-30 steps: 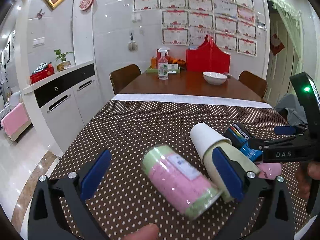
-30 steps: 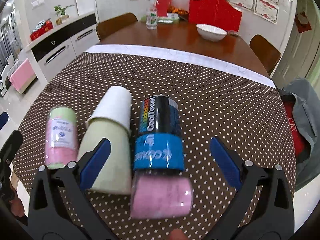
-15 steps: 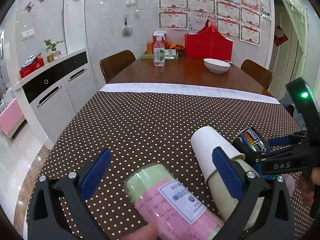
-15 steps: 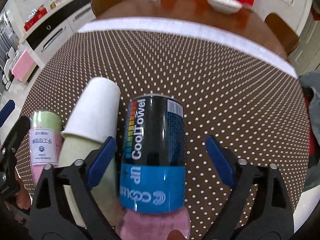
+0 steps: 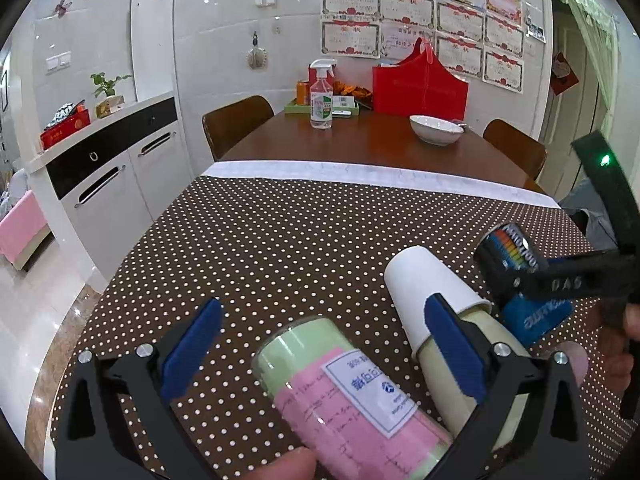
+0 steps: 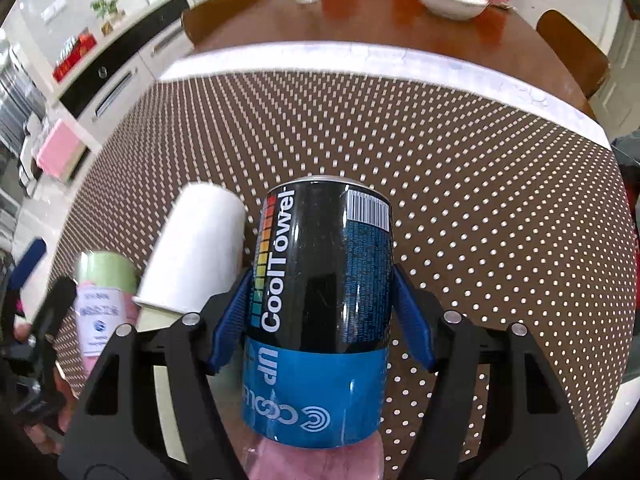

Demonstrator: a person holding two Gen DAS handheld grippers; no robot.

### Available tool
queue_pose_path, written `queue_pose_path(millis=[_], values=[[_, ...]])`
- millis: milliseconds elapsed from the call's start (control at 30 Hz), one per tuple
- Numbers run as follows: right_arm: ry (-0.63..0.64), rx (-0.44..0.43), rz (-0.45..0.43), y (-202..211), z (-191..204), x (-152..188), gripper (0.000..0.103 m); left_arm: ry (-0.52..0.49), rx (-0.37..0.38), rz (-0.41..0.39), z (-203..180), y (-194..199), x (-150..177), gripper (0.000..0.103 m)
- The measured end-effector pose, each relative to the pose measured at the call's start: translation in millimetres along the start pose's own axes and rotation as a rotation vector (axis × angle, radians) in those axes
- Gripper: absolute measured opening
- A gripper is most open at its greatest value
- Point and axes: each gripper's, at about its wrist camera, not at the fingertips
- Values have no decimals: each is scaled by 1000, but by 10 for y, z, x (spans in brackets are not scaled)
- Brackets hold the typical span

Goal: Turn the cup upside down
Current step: 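Lift the CoolTowel can with the right gripper and carry it toward the left gripper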

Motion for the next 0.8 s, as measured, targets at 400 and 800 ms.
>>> queue_pose_path(millis=[400, 800], values=[[57, -68, -158, 731, 397, 469, 67, 19, -11, -67, 111, 561, 118, 99], [23, -141, -196, 881, 787, 1546, 67, 30, -12, -99, 264, 1098, 610, 99]])
Point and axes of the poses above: each gripper's, at about its wrist camera, not at the fingertips, and y roughly against the way its jaws point, z to its left, x to its underside, and after that the axes turned 15 degrees about -x, right-handed
